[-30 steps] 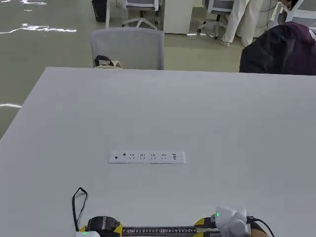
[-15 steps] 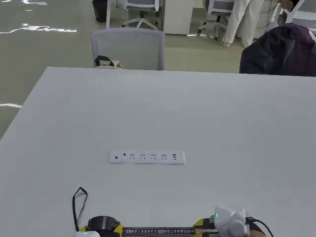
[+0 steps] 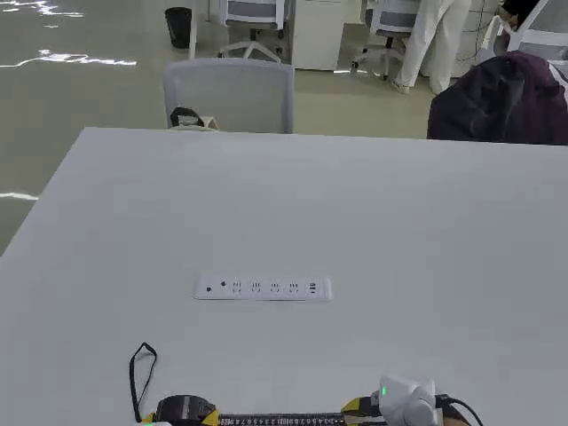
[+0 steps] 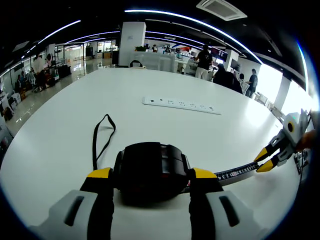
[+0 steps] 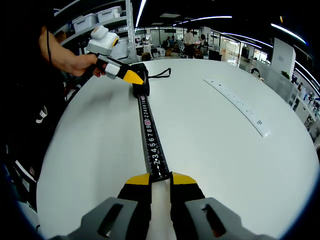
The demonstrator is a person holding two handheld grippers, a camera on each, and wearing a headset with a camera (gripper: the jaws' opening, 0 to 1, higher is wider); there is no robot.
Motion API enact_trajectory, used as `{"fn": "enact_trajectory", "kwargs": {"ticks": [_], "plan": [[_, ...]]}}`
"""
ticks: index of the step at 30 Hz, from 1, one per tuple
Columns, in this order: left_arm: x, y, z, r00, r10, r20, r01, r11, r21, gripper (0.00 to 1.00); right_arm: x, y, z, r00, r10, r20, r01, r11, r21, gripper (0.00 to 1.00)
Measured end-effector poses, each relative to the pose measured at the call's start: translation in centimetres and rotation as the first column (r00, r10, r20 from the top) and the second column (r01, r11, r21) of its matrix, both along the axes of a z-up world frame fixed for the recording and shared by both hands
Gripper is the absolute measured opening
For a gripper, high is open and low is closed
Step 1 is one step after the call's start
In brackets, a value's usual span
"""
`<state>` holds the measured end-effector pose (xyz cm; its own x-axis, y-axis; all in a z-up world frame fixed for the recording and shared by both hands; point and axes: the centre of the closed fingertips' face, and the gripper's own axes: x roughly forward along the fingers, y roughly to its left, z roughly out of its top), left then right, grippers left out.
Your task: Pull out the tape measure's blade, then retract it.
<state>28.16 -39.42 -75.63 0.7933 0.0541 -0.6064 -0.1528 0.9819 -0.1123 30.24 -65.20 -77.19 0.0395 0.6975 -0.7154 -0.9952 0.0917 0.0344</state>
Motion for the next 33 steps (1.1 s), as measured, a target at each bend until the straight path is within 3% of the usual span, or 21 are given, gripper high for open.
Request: {"fn": "enact_trajectory", "kwargs": {"ticks": [20,33], "plan": [[0.2,0.6,-0.7,1.000,0.002,0.012,-0.001,0.998,-0.058,0.57,-0.4,3.4,0.6,1.000,0.015,0.021,-0.015,1.000,0.009,0.12],[0.1,0.5,-0.3,1.000,-0.001,0.013,0.002,0.997,-0.081,0.57,-0.4,5.7,0.6,0.999,0.024,0.028,-0.024,1.000,0.019,0.12]]}}
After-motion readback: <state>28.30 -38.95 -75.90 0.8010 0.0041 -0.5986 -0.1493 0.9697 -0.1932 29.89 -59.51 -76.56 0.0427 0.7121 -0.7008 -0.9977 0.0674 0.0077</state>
